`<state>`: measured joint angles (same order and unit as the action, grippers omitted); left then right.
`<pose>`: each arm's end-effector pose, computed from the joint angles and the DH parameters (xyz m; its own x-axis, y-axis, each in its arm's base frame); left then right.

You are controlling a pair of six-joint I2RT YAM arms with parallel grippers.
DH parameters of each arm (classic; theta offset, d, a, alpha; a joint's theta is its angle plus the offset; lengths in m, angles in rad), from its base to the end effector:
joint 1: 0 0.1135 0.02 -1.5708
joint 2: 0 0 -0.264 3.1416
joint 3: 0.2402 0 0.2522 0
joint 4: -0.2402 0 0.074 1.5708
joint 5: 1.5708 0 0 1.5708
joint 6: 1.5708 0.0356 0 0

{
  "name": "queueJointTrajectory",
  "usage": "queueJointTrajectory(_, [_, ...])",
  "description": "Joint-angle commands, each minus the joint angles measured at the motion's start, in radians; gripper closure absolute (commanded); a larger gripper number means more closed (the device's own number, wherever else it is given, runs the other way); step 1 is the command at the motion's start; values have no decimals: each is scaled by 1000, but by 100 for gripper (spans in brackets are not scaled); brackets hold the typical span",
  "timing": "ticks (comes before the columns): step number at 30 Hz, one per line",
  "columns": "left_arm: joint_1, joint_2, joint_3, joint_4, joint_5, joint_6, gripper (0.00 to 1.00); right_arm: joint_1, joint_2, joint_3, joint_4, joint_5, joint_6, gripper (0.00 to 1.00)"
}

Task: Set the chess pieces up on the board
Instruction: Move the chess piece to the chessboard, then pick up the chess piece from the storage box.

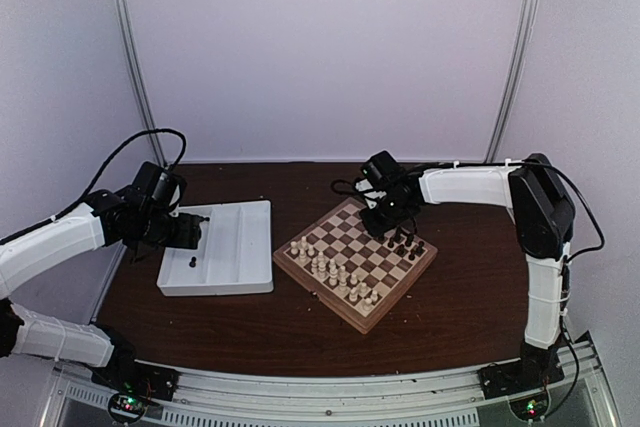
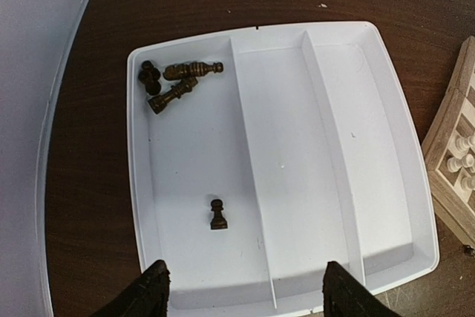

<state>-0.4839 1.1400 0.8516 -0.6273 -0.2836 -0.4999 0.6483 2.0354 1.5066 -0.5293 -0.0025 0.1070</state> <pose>0.2061 -0.0971 0.2554 -0.7578 -0.1216 -0.6410 -0.0769 0.9923 -0.0973 0.3458 0.2620 0.1822 -0.7552 -0.4381 -0.4875 -0.5272 0.8480 0.0545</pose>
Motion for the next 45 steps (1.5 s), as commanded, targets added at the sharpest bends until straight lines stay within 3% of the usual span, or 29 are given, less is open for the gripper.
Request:
queueJointTrajectory(1, [8,2,-7,44,9,-2,29,-8,12,26,-13,27,-4,80])
queueJointTrajectory(12, [8,3,0,37,10,1,29,-8,-8,32,-21,7,-5,68])
queueJointTrajectory(21, [14,0,7,25,-3,6,29,-5,-62,28,-35,4,-4,65])
queueJointTrajectory(28, [33,35,1,7,-38,10,40,20,-172,-20,-26,-30,1,65])
queueJointTrajectory(34, [73,128,-22,11,17,4,50,46,-283,-84,-14,-115,17,64])
queueJointTrajectory(45, [113,328,-6,58,37,2,54,71,-412,-187,27,-201,13,63])
